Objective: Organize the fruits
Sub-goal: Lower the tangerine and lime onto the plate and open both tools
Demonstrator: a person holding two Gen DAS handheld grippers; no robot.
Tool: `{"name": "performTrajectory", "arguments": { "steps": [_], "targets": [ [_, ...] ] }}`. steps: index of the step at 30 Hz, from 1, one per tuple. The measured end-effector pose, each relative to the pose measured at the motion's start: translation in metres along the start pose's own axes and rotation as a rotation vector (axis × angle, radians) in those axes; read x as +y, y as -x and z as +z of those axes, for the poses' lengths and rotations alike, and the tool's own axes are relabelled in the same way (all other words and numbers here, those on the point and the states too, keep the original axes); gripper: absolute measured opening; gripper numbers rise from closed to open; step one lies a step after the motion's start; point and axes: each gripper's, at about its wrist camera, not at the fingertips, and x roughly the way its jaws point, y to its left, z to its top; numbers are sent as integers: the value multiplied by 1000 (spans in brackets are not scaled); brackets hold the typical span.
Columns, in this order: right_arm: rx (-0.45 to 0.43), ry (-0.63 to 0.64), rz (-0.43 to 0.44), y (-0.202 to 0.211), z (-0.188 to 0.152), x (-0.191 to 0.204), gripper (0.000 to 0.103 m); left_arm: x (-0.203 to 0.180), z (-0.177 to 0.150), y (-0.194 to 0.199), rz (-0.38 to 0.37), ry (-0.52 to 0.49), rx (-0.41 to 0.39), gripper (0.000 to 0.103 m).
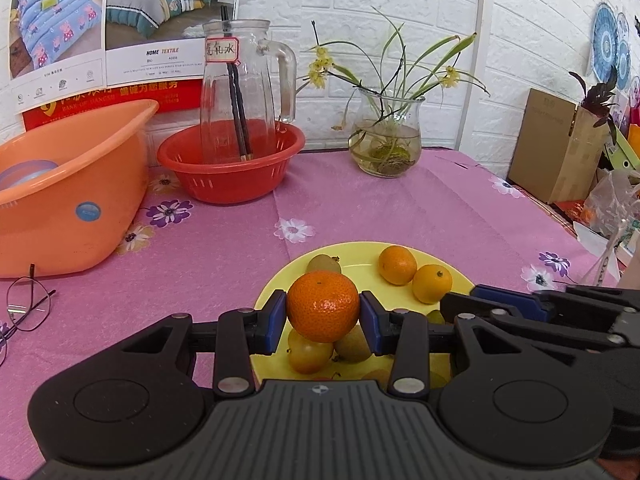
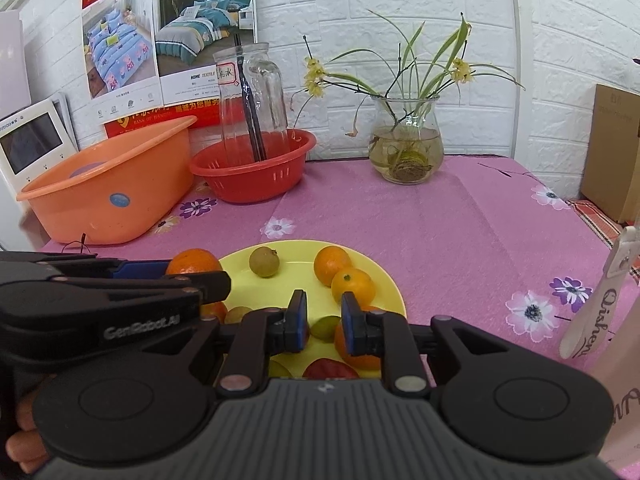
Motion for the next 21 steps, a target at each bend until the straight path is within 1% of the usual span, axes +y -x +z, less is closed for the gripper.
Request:
{"name": "performTrajectory", "arguments": {
  "steps": [5, 9, 13, 21],
  "targets": [
    [-13, -43, -9, 8, 1, -7, 64, -3, 6, -14, -24, 9, 7, 37],
    [-32, -46, -52, 13, 0, -8, 64, -8, 9, -27, -43, 15, 18, 37],
    [-36, -61, -57, 16, 0, -12, 64, -12, 8, -40, -45, 22, 45, 37],
    [-36, -65, -60, 15, -1, -13, 64, -9, 5, -46, -38, 26, 66, 37]
  ]
}}
